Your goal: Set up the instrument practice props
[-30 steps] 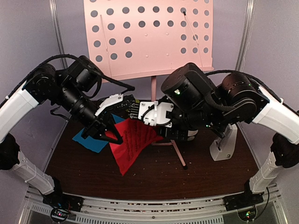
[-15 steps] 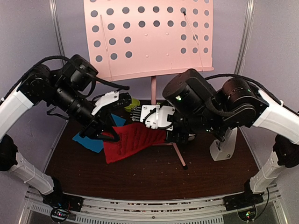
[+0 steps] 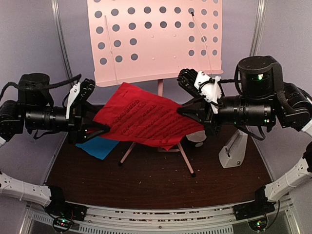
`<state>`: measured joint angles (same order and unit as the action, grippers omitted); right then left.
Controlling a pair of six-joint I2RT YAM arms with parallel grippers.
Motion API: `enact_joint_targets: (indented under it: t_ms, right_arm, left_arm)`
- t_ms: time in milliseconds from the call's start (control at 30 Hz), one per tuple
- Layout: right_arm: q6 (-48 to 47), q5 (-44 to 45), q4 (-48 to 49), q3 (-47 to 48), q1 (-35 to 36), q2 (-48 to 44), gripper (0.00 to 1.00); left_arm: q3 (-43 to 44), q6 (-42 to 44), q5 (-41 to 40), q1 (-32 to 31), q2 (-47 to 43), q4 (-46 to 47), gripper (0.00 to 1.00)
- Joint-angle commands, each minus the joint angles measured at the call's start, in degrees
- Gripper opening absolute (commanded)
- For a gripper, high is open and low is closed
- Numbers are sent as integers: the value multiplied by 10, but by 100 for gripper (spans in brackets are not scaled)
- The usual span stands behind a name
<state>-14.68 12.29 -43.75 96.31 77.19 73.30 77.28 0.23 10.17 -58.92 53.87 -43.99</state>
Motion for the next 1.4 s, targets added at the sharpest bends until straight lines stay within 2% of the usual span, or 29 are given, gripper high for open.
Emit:
enact_joint_targets:
  t_ms: [0, 100, 133, 200, 233, 267, 400, 600, 667, 833, 967, 1000, 1067, 1167, 1333, 1367]
  right_arm:
    - [51, -44, 61, -39, -9, -31, 0]
    - [69, -52, 70, -70, -12, -49, 0]
    - [76, -52, 66, -72, -12, -50, 12]
    - [85, -52, 43, -58, -12, -40, 49]
    - [88, -45, 29, -43, -12, -30, 62]
    - [90, -33, 14, -23, -12, -19, 68]
    - [88, 14, -38, 55, -11, 30, 72]
    - [71, 36, -96, 123, -4, 77, 66]
    - [64, 39, -117, 137, 1, 87, 62]
    - [60, 34, -131, 136, 4, 94, 36]
    - [64, 26, -144, 139, 4, 94, 5]
    - [68, 26, -144, 141, 4, 93, 0]
    - [82, 19, -136, 141, 4, 85, 0]
    - [100, -5, -95, 121, 4, 56, 0]
    - [106, -24, -6, 88, -6, 9, 0]
    - [107, -35, 11, 82, -10, 0, 0]
  left_arm:
    - [21, 2, 18, 2, 9, 69, 24]
    - [41, 3, 28, 2, 17, 65, 0]
    - [51, 1, 30, 2, 23, 59, 0]
    - [79, -2, 44, 2, 46, 36, 0]
    - [95, -2, 54, 2, 62, 17, 0]
    - [113, -2, 69, 2, 80, -6, 0]
    - [181, 1, 116, 2, 149, -91, 0]
    - [240, -1, 113, 1, 191, -148, 0]
    - [252, -3, 112, 1, 202, -160, 0]
    - [256, -14, 120, 1, 211, -167, 0]
    - [260, -18, 110, 1, 208, -168, 0]
    - [263, -21, 102, 1, 207, -168, 0]
    - [264, -34, 79, 1, 199, -159, 9]
    - [243, -63, 46, 1, 165, -114, 31]
    - [202, -108, -23, -1, 93, -8, 52]
    - [208, -113, -43, -4, 91, 2, 53]
